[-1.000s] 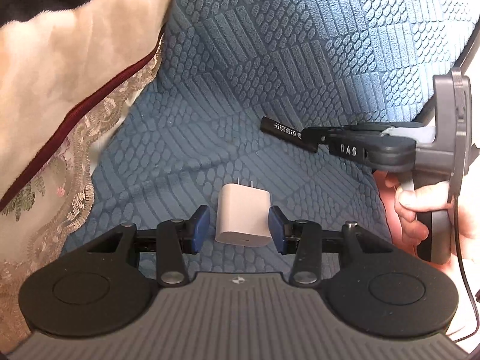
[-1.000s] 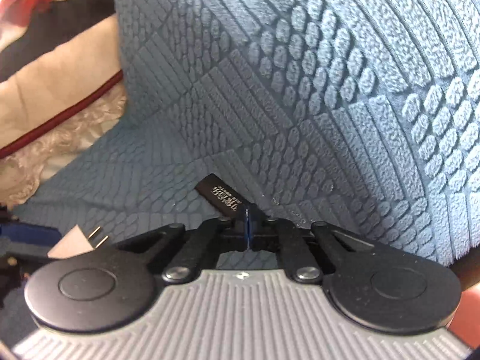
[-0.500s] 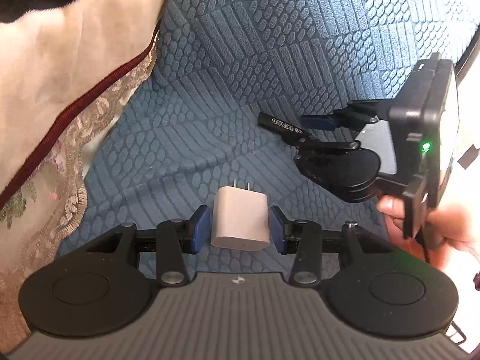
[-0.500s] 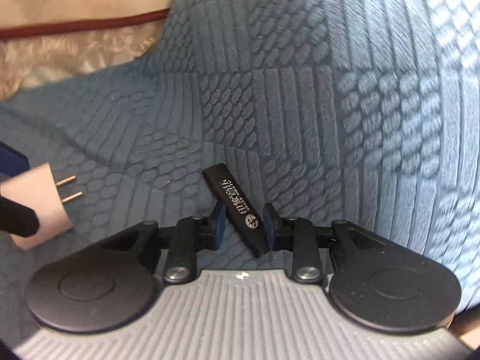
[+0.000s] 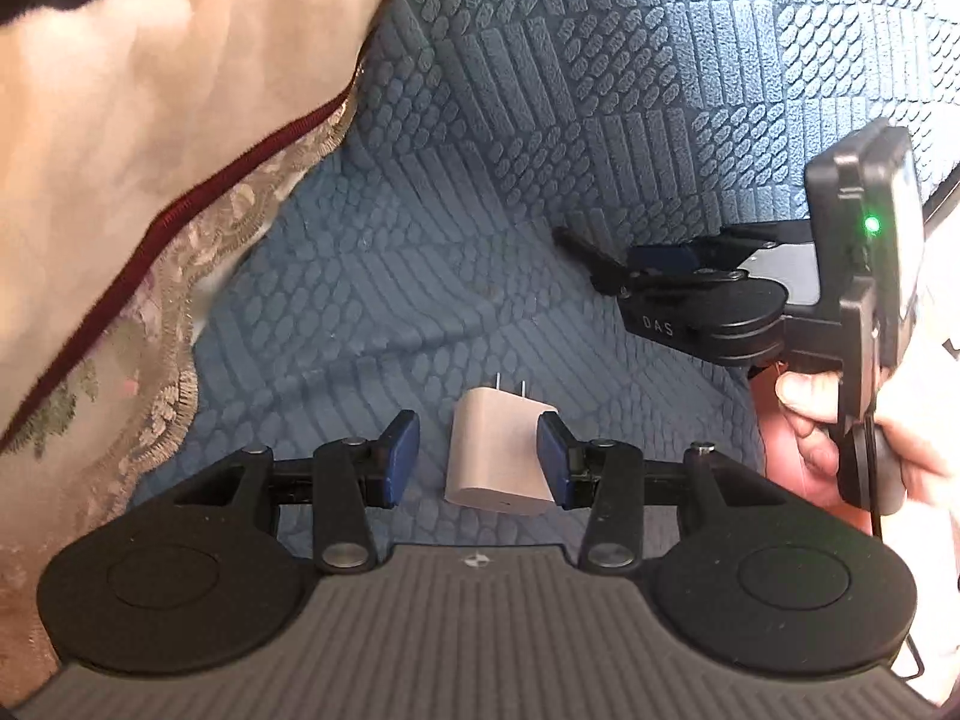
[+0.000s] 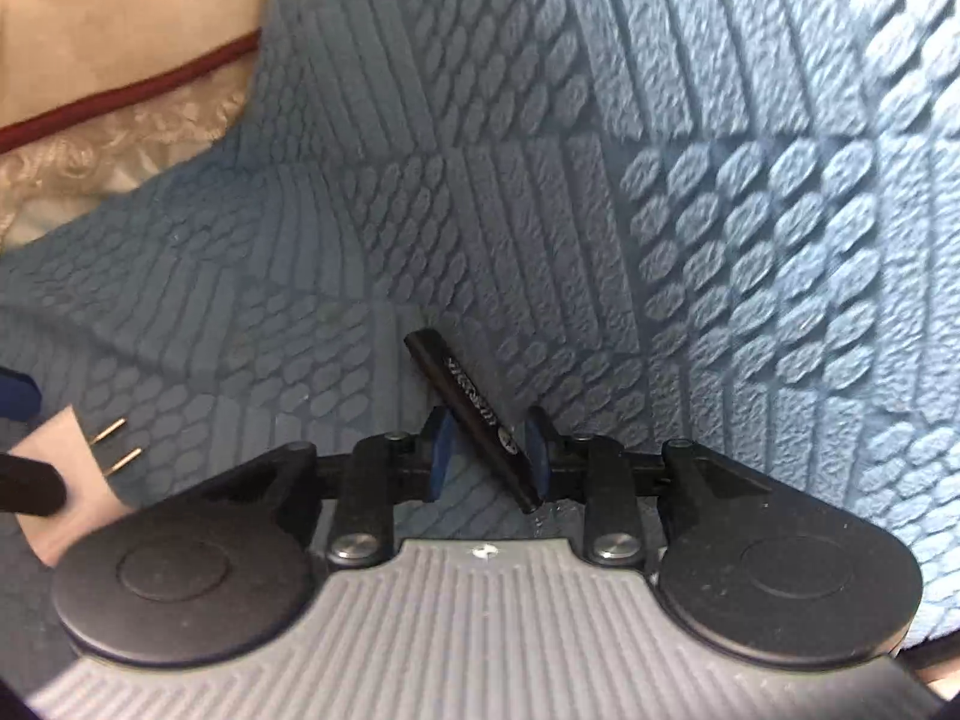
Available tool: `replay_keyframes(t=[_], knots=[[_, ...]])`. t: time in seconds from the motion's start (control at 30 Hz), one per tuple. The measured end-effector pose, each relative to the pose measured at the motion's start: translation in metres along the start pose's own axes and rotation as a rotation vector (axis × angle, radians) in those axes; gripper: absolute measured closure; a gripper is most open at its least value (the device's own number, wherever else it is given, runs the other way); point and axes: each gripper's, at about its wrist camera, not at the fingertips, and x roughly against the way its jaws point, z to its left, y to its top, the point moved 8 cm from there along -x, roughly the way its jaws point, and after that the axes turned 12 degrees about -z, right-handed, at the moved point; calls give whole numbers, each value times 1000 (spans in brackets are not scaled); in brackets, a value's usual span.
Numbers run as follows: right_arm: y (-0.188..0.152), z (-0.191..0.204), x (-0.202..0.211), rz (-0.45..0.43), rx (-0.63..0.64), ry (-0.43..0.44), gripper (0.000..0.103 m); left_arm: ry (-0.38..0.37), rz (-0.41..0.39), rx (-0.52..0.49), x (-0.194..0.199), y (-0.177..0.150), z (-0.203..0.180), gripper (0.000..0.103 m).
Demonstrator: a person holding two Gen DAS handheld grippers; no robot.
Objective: Organize rigid objects
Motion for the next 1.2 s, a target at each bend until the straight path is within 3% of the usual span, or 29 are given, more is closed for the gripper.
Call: replay_keyframes(t=[0.33,0.47,0.53,0.7,0.77,0.87,0.97,1.03,1.13,1.2], knots=[[3,-10,-16,-1,12,0,75,-16,8,2,-3,0,-2,54],[3,3,-11,-4,55,18,87,-41,-2,13,-5,0,-6,53],[3,12,-5,-23,71,26,90,-78,-10,27,-6,1,-10,46],[-5,11,26,-53,-125,31,90,-34,6,-60,-15,-6,-17,44],[-17,8,39,-43,-230,11,90,-41,14,-121,-18,-10,-25,34],[-30,6,56,-34,-345,-9,90,1,-3,-217,-21,-16,-34,34],[-51,8,74,17,-405,-48,90,24,-20,-223,-22,-19,-38,34],[-61,12,86,17,-462,-45,90,36,-30,-253,-23,-21,-38,39],[-72,24,95,27,-508,-33,90,79,-47,-293,-25,-20,-36,54],[-75,31,104,26,-501,-37,90,78,-53,-289,-22,-21,-36,54]])
